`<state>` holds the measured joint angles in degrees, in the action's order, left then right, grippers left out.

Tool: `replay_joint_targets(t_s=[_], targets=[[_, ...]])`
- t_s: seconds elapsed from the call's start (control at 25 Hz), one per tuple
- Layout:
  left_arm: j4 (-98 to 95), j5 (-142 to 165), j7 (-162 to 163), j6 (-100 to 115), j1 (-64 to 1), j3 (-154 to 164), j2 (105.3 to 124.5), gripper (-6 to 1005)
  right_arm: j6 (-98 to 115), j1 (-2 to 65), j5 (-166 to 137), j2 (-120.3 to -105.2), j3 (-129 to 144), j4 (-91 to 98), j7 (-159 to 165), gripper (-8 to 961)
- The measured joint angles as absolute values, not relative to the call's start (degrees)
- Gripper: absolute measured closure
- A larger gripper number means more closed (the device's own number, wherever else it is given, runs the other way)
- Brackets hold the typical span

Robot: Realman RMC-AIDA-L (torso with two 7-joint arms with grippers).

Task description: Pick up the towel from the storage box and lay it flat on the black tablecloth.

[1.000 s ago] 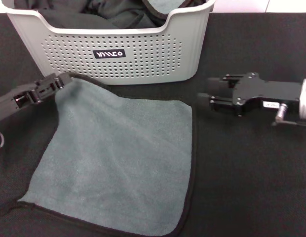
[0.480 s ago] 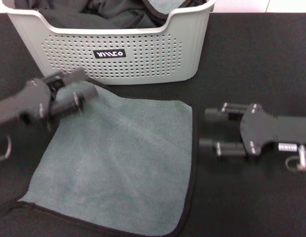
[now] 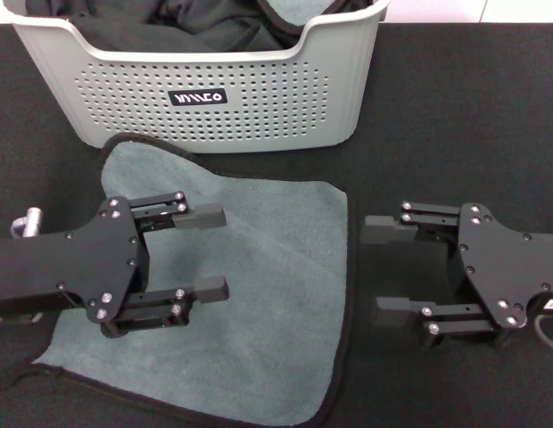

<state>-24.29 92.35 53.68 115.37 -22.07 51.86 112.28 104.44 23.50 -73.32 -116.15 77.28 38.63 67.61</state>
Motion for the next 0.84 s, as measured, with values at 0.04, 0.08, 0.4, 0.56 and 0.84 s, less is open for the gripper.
replay_joint_targets(t_s=[0.04,0.08,0.4,0.56,0.84], targets=[[-24.29,92.41,53.66,115.42,-22.27,51.88,112.04,335,104.42,23.73,-73.12,-116.17,77.41,38.23,67.43,240],[-24.29,92.41,53.65,115.43,-22.38,51.89,111.85,335,104.28,24.04,-72.74,-116.19,77.86,37.73,67.15,240],[-24.26,92.59,54.81,115.52,-23.38,51.94,110.49,335,100.20,28.04,-69.48,-116.18,83.95,33.02,64.88,240],[-24.26,92.63,55.42,115.54,-23.79,51.92,109.90,335,99.21,28.40,-68.49,-116.18,85.45,32.82,64.80,240],[-24.26,92.64,55.60,115.54,-23.62,51.93,109.82,335,98.34,28.49,-67.88,-116.18,85.37,33.11,64.18,240]])
